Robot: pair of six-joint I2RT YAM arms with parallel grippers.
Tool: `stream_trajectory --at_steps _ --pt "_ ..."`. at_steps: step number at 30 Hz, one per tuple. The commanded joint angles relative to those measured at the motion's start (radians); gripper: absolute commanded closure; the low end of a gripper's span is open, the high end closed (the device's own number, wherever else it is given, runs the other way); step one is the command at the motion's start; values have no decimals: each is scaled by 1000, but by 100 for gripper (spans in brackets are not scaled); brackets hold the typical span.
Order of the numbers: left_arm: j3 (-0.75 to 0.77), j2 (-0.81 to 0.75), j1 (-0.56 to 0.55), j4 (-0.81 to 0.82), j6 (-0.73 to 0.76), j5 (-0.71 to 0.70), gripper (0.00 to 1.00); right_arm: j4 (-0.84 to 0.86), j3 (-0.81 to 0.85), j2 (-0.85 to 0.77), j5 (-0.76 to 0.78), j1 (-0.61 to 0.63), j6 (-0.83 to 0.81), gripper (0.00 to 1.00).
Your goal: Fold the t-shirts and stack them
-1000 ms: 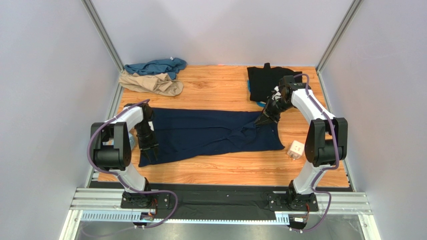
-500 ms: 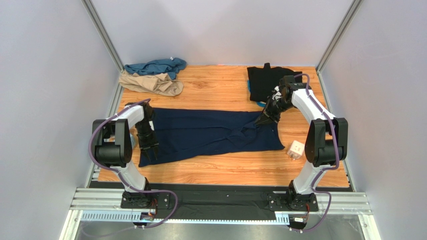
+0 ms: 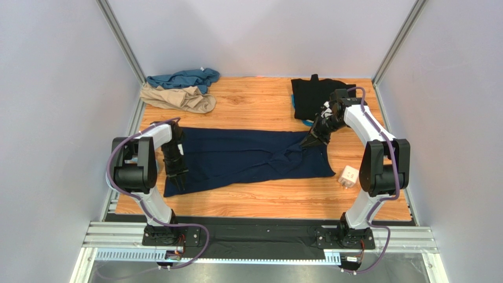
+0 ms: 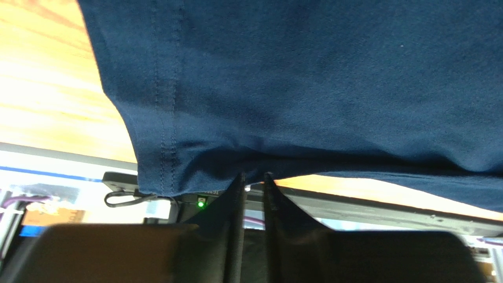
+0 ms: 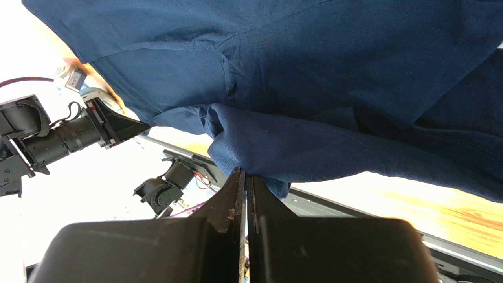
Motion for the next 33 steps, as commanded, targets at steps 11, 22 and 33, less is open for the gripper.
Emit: stream_trajectory --at_steps 11,22,33 --pt "20 2 -4 22 16 36 100 28 -24 -53 -24 -14 -1 100" --pt "18 -46 -2 -19 40 45 69 45 -34 -59 -29 -19 12 100" --pt "-9 -93 -33 -11 74 126 69 62 -37 -54 -47 -17 26 100"
